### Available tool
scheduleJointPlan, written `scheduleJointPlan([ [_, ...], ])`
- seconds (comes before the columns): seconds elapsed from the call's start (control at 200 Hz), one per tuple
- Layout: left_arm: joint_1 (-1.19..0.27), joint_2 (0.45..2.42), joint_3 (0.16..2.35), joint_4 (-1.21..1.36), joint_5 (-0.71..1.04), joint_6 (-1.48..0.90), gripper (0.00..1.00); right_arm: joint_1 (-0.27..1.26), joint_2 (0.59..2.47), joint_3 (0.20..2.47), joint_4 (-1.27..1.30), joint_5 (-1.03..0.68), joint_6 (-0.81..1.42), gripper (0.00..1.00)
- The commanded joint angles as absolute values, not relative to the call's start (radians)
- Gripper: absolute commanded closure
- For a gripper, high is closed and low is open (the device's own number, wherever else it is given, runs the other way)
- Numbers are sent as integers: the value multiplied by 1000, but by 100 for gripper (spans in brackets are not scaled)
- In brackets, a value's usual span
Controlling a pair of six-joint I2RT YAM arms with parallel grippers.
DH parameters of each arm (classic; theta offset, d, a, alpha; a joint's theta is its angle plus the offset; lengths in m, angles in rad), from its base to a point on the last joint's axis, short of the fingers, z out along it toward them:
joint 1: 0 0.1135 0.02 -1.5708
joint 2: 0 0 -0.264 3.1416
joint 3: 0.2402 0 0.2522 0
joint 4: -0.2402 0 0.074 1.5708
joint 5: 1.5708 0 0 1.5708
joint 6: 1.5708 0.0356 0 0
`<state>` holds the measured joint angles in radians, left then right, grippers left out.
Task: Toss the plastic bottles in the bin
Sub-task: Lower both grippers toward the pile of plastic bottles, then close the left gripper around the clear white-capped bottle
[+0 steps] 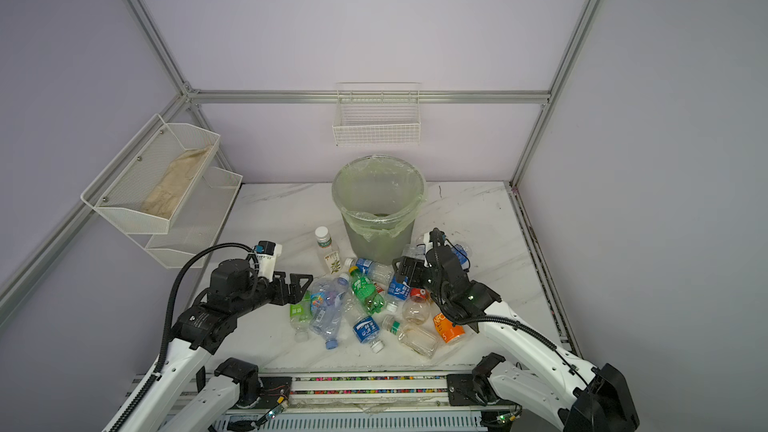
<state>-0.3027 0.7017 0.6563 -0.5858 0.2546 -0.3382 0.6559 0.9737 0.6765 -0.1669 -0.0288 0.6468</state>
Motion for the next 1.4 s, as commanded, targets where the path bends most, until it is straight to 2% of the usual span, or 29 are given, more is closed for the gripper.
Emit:
scheduleJointPlan([
  [0.0, -362, 726, 660, -570, 260, -342, 0, 666, 945, 677, -195, -2, 673, 3],
  [0.41, -615, 911, 685, -596, 129, -384, 1, 673, 863, 634, -251, 26, 676, 3],
  [1.05, -663, 1059, 722, -613, 89, -427, 9, 673, 869, 596, -215, 17, 684, 3],
  [1.395, -696, 1124, 728, -603, 82, -463, 21, 673, 819, 574, -250, 37, 694, 3],
])
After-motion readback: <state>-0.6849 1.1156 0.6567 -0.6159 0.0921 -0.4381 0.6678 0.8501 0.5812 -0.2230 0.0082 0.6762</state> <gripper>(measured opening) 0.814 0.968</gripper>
